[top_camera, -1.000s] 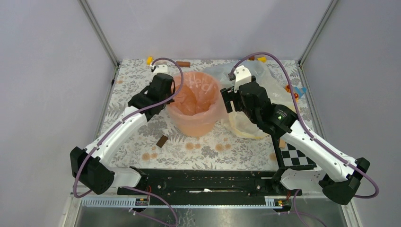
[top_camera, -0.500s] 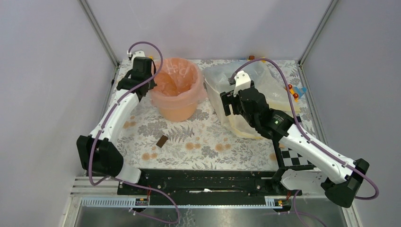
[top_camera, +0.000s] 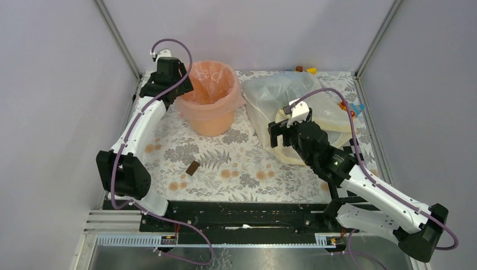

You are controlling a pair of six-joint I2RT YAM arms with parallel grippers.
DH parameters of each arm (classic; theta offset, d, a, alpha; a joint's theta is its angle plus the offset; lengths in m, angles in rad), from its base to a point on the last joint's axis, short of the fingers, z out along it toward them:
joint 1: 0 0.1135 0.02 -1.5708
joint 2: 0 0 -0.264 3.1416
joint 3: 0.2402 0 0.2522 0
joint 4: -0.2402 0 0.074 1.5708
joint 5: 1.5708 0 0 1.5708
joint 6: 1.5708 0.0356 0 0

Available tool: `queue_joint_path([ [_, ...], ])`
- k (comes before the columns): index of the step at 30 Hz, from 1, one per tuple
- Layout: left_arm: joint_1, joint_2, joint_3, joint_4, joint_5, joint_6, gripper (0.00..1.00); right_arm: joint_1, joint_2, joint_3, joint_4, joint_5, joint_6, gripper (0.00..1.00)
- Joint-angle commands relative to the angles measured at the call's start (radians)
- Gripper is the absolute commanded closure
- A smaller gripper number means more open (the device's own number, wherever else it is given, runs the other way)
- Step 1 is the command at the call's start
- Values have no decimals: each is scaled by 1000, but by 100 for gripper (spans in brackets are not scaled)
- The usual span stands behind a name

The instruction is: Put the trash bags into the trash bin

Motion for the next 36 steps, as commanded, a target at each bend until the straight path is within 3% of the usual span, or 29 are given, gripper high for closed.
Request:
queue_joint_path([
  [1,3,-79,35,51,46,-19,13,-4,-105,-127,178,-10,-36,0],
  [2,4,-99,29,50,55,-23,3,-4,-125,-163,218,-17,-60,0],
  [3,2,-122,21,51,62,-36,2,-5,-158,-190,241,-14,-74,0],
  [9,-10,-308,-110,105,168,-65,1,-5,-229,-238,241,52,-86,0],
  [15,-47,-625,-465,263,265,-159,1,-5,-309,-342,238,77,-22,0],
  [25,-57,-1084,-1017,392,134,-320,1,-5,-393,-572,298,154,148,0],
  [31,-58,-1083,-1180,528,132,-324,1,-34,-369,-659,359,200,209,6],
  [36,-60,-1008,-1218,612,141,-294,1,-201,-361,-667,368,86,262,5],
])
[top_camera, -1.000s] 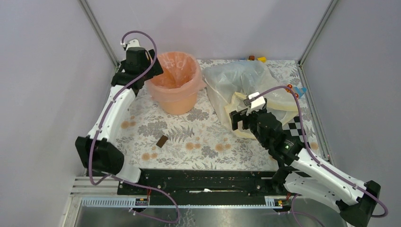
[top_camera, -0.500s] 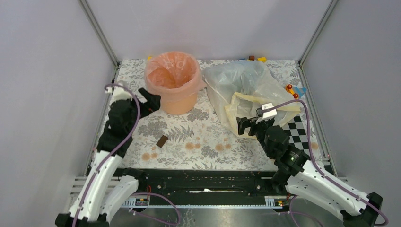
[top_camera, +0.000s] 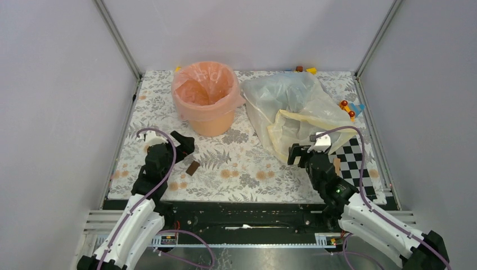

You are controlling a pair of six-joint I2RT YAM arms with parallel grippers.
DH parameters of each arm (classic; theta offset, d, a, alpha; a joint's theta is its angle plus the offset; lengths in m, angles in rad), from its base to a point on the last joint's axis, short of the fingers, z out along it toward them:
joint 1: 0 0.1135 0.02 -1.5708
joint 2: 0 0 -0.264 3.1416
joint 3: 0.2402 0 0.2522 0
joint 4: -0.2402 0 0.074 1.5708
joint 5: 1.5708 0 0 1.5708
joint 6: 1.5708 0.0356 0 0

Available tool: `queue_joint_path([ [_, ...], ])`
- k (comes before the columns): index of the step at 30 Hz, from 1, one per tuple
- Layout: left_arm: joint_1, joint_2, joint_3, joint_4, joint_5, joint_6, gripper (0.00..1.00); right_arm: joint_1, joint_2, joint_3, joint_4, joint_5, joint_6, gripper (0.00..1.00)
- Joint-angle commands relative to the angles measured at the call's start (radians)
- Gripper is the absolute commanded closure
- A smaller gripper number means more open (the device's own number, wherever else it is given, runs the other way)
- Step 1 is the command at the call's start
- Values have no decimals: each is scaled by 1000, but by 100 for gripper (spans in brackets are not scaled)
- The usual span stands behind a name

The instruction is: Put the trash bags into the trash bin

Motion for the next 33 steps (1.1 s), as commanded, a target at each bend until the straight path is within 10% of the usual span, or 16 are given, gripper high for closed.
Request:
queue_joint_path([
  [1,-4,40,-27,191,-11,16,1,-161,-4,-7,104,-89,76,5],
  [13,-4,60,-42,246,-72,79,1,-436,78,7,233,-200,-119,0],
  [19,-4,47,-90,357,-202,128,1,-497,197,-264,927,-173,-353,13],
  [27,-4,321,-23,567,-351,275,1,-529,980,-219,1539,-151,-369,13],
  [33,14,388,-165,910,-290,506,1,-630,959,-77,1236,-196,-263,1],
])
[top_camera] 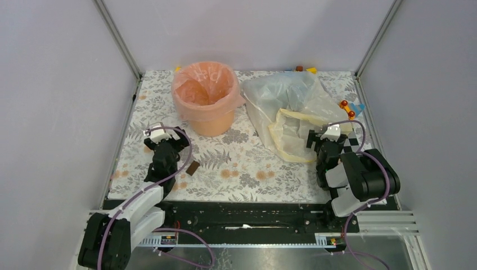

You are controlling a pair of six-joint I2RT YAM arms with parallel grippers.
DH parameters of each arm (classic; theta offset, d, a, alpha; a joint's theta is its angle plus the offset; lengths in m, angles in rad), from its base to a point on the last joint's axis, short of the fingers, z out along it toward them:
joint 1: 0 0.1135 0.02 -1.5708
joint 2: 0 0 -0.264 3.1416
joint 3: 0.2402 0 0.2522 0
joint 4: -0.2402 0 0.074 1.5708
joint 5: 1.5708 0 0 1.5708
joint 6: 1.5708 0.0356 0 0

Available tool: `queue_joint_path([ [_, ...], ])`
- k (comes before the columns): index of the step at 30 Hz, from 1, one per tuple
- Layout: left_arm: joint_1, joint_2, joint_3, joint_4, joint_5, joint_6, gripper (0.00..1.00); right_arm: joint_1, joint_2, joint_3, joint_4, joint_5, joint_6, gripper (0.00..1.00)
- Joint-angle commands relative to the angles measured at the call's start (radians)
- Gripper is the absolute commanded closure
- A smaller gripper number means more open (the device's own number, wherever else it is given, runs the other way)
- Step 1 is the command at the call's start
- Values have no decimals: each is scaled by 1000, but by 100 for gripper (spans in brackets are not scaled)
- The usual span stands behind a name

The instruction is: Put the trash bags into the trash bin

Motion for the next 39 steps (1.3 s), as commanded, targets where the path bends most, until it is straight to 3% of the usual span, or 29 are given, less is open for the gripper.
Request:
queue_joint_path([
  [1,29,58,-56,340,15,213,1,-53,-18,86,-6,-16,69,1],
  [7,112,353,-43,541,134,276,1,-75,-25,114,-76,-37,90,0],
  [9,127,417,2,535,234,292,1,-76,-22,113,-67,-39,89,0],
  [13,136,503,110,420,278,323,3,-76,-22,111,-62,-39,87,0],
  [16,135,541,147,401,340,377,11,-76,-22,110,-62,-38,87,0],
  [18,146,604,82,608,337,374,8,-77,-22,110,-62,-39,88,0],
  [20,195,606,68,619,353,321,4,-76,-22,110,-62,-39,88,0],
  [24,193,630,25,721,372,337,1,-76,-22,110,-63,-39,88,0],
  [39,193,629,32,706,378,334,1,-76,-22,110,-63,-39,88,0],
])
